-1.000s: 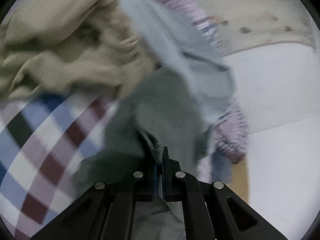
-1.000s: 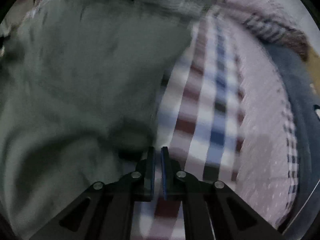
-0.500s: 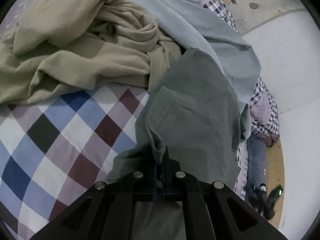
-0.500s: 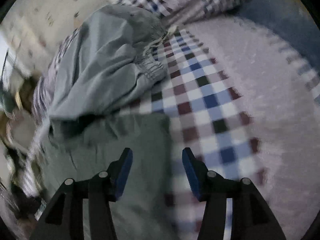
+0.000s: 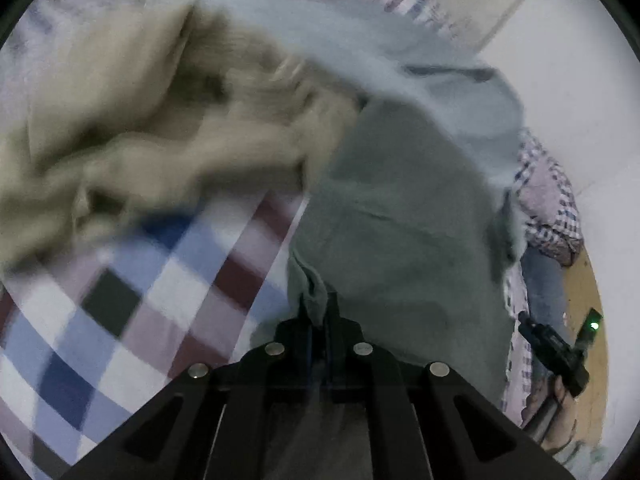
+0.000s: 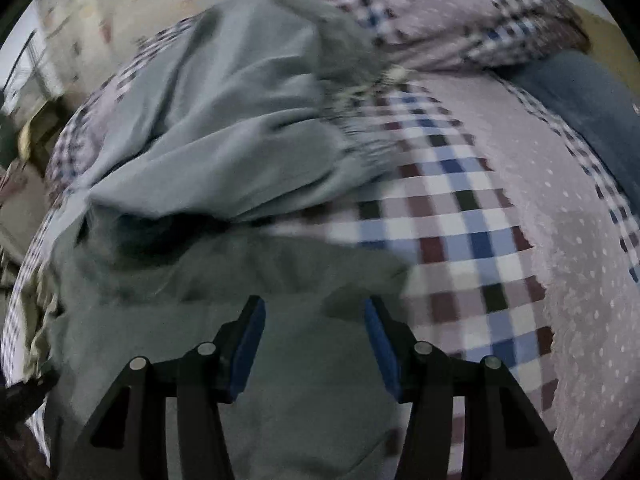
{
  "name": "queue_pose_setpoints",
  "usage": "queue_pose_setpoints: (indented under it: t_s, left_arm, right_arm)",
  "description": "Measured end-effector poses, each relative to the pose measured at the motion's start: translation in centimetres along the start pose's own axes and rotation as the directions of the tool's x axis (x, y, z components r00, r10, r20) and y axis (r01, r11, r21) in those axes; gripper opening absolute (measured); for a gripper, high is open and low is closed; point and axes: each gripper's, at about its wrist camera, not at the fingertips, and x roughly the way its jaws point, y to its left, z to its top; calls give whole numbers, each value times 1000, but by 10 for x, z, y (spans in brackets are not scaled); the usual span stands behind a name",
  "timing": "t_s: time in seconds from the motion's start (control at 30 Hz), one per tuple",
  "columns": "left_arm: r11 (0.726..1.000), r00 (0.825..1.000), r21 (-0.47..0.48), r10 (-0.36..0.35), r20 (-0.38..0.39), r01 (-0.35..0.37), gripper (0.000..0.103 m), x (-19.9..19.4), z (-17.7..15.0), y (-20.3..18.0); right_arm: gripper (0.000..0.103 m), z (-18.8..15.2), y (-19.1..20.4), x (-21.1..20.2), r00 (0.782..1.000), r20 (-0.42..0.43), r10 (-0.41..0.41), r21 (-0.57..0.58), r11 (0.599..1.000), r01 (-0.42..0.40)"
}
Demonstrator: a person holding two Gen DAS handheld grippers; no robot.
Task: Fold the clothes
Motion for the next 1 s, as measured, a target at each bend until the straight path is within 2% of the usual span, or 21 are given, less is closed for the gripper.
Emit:
queue_pose_setpoints:
  t_s: [0.1,0.2,0.23,0.27,0.33,0.4,0.47,0.5,0.57,0.63,0.73,0.77,0.83,0.9,0.97,1.0]
  left_arm:
    - [1000,1000,7,-13,-29,14,6,-2,4,1]
    - [998,998,-39,-53,-27,52,12,-10,8,9]
    - [996,998,-58,-63,-14,62,18,-13,10,13]
    - [994,997,-78,-75,10,76,37,-19,12,17]
    - [987,992,-101,-117,53,122,61,-26,15,23]
    - [968,973,-106,-223,61,229,61,-27,20,27]
    - [957,960,-84,-272,59,277,61,-26,26,23]
    - [961,962,-60,-268,53,271,61,-23,32,19]
    - [978,977,-15,-209,38,209,61,-12,46,13]
    - [985,985,9,-170,14,170,61,-1,60,12]
    - [986,985,39,-157,-72,160,58,21,69,13]
    - [984,984,54,-163,-77,167,50,25,69,11]
    - [973,976,78,-215,-43,218,44,22,68,4]
    - [945,948,115,-314,50,306,44,6,66,-1]
    - [907,900,172,-410,150,385,44,-15,63,-6]
    - [899,884,187,-428,189,395,44,-22,63,-6]
  right_arm:
    - [55,-13,24,-16,1000,12,19,-65,998,-18]
    - [55,-31,48,-27,997,4,74,-101,992,-73]
    - [55,-39,57,-29,995,-6,98,-116,988,-98]
    - [55,-46,67,-31,993,-16,119,-129,984,-120]
    - [55,-58,82,-33,987,-35,155,-148,976,-159]
    - [55,-70,99,-36,981,-54,186,-172,966,-192]
    - [55,-78,117,-38,977,-69,199,-200,957,-209]
    - [55,-83,123,-43,975,-70,209,-205,954,-219]
    - [55,-97,131,-53,969,-71,235,-208,947,-244]
    - [55,-110,133,-64,965,-73,253,-206,943,-263]
    - [56,-123,133,-71,965,-73,253,-215,940,-263]
    - [56,-125,132,-69,968,-71,240,-225,942,-250]
    - [56,-127,127,-60,974,-73,214,-234,946,-226]
    - [56,-132,119,-50,977,-95,193,-221,952,-210]
    - [56,-133,110,-44,977,-109,182,-210,957,-202]
    - [56,-134,107,-42,977,-114,178,-207,958,-199]
